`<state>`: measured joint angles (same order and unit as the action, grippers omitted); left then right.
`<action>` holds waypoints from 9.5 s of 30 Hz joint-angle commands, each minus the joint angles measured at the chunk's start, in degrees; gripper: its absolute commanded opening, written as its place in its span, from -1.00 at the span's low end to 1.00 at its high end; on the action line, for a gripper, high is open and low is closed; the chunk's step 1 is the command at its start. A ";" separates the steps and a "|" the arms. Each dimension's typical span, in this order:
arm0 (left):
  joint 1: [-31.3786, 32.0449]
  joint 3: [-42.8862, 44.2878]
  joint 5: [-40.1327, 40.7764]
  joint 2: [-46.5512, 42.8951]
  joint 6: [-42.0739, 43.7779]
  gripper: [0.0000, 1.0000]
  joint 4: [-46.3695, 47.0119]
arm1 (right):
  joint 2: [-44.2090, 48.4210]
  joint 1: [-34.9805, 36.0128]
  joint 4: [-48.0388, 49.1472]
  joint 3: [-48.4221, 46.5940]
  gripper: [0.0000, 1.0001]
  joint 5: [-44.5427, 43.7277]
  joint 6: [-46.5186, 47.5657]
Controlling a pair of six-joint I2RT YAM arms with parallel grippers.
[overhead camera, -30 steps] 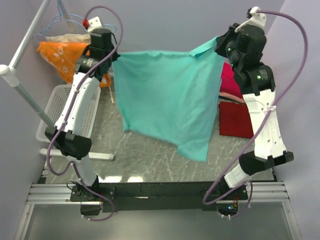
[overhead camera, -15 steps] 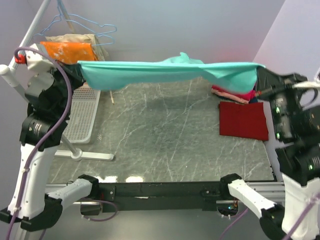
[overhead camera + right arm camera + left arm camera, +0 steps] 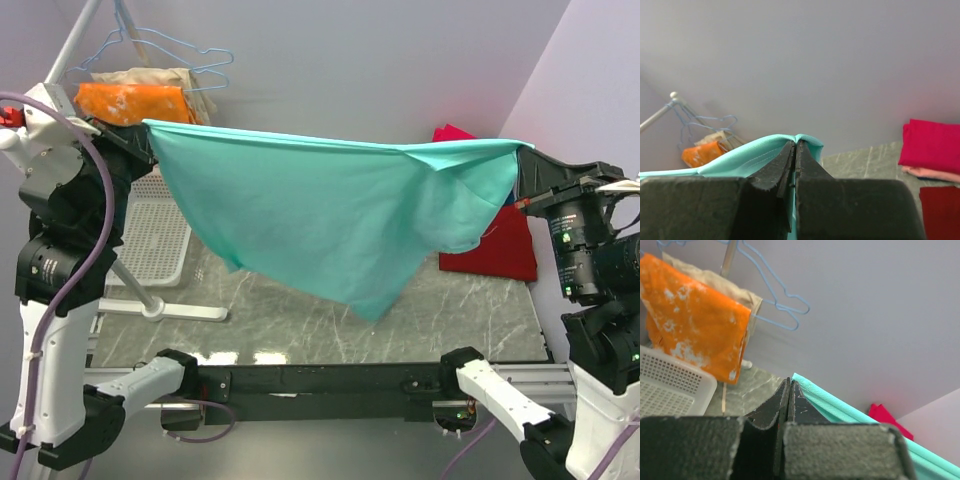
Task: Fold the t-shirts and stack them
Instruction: Flatten the tshirt out
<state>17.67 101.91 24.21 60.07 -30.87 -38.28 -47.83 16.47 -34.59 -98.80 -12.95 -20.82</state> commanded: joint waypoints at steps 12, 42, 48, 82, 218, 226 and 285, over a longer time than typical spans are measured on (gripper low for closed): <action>-0.44 2.59 3.74 9.26 5.21 -0.98 2.96 | -8.06 -0.21 5.41 -0.51 -1.00 -1.99 -0.89; -0.36 4.35 -1.53 -0.40 2.92 -0.98 -2.41 | 0.29 -0.39 -1.01 -9.31 -1.00 11.19 1.04; -0.36 4.70 0.31 7.24 3.62 -0.98 -1.10 | -3.40 -0.30 3.73 -1.23 -1.00 8.30 0.17; 0.25 7.05 -16.81 25.28 9.51 -0.98 3.75 | -2.46 -1.09 4.54 14.84 -1.00 5.82 1.23; -6.07 19.20 -6.11 77.65 -2.53 -0.03 -1.97 | -96.39 6.56 3.91 -24.86 -1.00 29.21 -12.58; -6.07 20.88 -3.55 79.67 -2.18 -0.67 -4.43 | -96.13 6.38 3.74 -25.03 -1.00 28.77 -12.76; -2.39 3.92 -5.57 57.80 1.96 -0.01 0.76 | -69.78 2.16 5.50 -14.23 0.63 5.93 -3.80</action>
<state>11.90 108.47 18.81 123.50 -29.58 -37.78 -130.43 19.14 -30.50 -115.74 4.14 -30.85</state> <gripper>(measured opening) 0.493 0.666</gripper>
